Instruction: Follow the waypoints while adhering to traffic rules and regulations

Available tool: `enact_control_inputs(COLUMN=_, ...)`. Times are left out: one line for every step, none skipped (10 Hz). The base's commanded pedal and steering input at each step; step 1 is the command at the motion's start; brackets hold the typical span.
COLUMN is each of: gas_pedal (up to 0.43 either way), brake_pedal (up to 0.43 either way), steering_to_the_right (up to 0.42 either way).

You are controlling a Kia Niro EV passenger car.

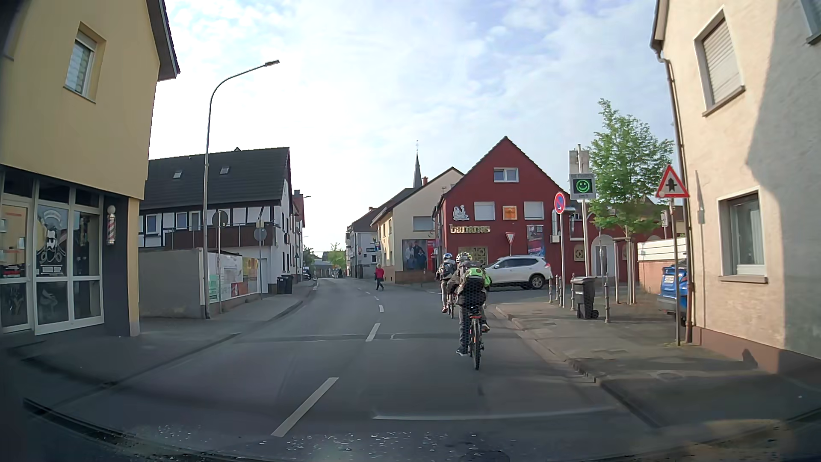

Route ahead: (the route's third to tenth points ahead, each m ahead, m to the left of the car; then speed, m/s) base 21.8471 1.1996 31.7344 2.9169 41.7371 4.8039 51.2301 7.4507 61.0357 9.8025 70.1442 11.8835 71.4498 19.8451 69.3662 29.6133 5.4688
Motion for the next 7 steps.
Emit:
enact_control_inputs(gas_pedal=0.008, brake_pedal=0.000, steering_to_the_right=-0.018)
enact_control_inputs(gas_pedal=0.008, brake_pedal=0.000, steering_to_the_right=-0.018)
enact_control_inputs(gas_pedal=0.008, brake_pedal=0.000, steering_to_the_right=-0.018)
enact_control_inputs(gas_pedal=0.008, brake_pedal=0.000, steering_to_the_right=-0.018)
enact_control_inputs(gas_pedal=0.020, brake_pedal=0.000, steering_to_the_right=-0.018)
enact_control_inputs(gas_pedal=0.020, brake_pedal=0.000, steering_to_the_right=-0.018)
enact_control_inputs(gas_pedal=0.020, brake_pedal=0.000, steering_to_the_right=-0.019)
